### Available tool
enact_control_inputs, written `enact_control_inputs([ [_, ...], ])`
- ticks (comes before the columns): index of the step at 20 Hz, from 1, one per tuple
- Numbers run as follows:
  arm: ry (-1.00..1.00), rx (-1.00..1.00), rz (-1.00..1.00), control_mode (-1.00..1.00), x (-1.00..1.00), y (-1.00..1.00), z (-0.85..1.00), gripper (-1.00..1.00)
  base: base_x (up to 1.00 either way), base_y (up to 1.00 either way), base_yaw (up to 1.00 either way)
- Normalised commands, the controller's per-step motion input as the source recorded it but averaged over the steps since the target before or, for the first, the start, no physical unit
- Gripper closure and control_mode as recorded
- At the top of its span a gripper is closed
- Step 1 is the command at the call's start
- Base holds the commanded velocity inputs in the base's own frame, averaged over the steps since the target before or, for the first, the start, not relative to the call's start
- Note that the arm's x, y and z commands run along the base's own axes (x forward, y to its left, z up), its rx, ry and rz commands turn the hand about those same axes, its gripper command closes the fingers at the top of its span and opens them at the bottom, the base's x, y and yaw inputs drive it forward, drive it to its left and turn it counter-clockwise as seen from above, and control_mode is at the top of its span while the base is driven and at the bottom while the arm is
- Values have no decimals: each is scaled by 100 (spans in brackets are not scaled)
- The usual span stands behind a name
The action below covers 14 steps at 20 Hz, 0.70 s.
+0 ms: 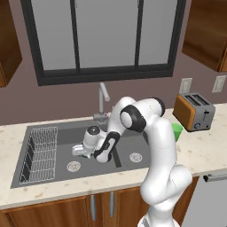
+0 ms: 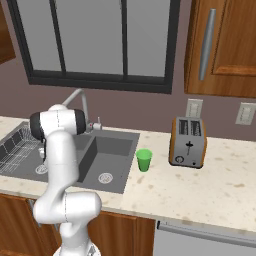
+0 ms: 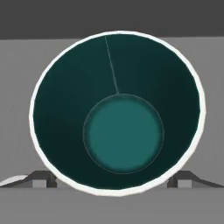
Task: Move any existing items from the left basin to the right basin for drying. Then move the cup from the counter to the left basin of the sink for washing.
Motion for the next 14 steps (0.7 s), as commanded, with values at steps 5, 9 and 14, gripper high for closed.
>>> enact_control_inputs([
  [5,1,0,1,-100,2,0,-8,-100,0,0,0],
  [9,0,0,0,-100,0,0,-12,100,0,0,0],
  [14,2,0,0,-100,2,0,-1,100,0,0,0],
])
